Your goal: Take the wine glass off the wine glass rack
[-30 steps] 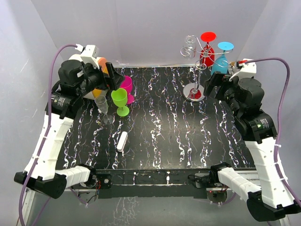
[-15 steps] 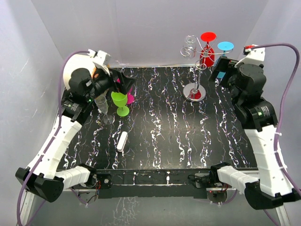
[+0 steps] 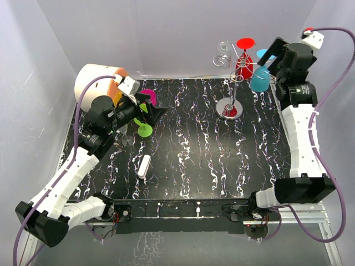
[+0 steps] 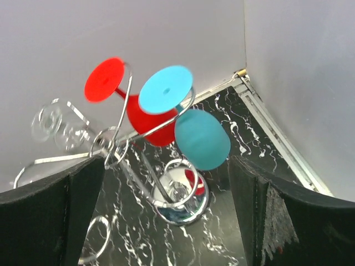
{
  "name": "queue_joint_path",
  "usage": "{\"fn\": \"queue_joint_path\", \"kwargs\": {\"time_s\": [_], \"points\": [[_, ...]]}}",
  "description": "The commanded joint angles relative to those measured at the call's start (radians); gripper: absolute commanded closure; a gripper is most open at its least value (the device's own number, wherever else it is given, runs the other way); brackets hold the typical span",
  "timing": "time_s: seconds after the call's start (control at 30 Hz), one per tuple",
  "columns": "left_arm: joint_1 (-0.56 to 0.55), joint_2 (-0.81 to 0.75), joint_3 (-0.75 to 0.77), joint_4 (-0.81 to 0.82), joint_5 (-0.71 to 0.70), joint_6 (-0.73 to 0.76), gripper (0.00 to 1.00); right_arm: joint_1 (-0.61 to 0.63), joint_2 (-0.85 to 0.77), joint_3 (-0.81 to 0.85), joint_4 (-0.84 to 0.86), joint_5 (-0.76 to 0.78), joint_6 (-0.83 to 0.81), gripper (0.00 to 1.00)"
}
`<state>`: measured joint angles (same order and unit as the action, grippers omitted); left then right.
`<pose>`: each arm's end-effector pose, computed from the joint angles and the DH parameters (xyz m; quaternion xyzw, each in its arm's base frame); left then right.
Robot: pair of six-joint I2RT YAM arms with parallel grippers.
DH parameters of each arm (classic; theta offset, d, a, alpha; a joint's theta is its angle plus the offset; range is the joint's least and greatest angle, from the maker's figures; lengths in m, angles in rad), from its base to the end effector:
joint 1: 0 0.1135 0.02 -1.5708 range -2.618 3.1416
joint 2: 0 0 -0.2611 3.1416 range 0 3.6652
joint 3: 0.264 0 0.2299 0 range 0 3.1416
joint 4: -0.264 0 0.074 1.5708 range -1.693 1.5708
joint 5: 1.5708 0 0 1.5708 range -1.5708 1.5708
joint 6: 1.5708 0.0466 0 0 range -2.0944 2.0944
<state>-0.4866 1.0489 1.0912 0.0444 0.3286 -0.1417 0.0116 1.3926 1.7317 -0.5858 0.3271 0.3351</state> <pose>0.1934 -0.1193 0.4194 0.2332 0.6361 -0.3298 0.6574 0.2778 -0.0118 0.4720 0.2241 0.7519 -0.0219 0.6196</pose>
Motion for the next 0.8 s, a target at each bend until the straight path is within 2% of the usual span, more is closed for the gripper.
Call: {"fn": "queue_joint_path", "kwargs": {"time_s": [0.0,0.13,0.23,0.37,0.77], "points": [[-0.024,-0.017,-0.023,0.078,-0.003,0.002,0.01,-0.135,0.041,0.053,0.123,-0.189,0.150,0.11],[-0.030,-0.012,-0.027,0.089,0.008,-0.020,0.01,-0.192,0.068,-0.007,0.238,-0.255,0.244,0.14],[-0.033,-0.008,-0.033,0.099,0.018,-0.028,0.01,-0.256,0.092,-0.043,0.325,-0.317,0.338,0.22],[-0.035,-0.001,-0.031,0.097,0.022,-0.029,0.01,-0.317,0.154,-0.049,0.401,-0.385,0.440,0.25],[-0.036,-0.008,-0.031,0.094,0.011,-0.022,0.01,-0.334,0.332,0.039,0.446,-0.474,0.459,0.31]]}}
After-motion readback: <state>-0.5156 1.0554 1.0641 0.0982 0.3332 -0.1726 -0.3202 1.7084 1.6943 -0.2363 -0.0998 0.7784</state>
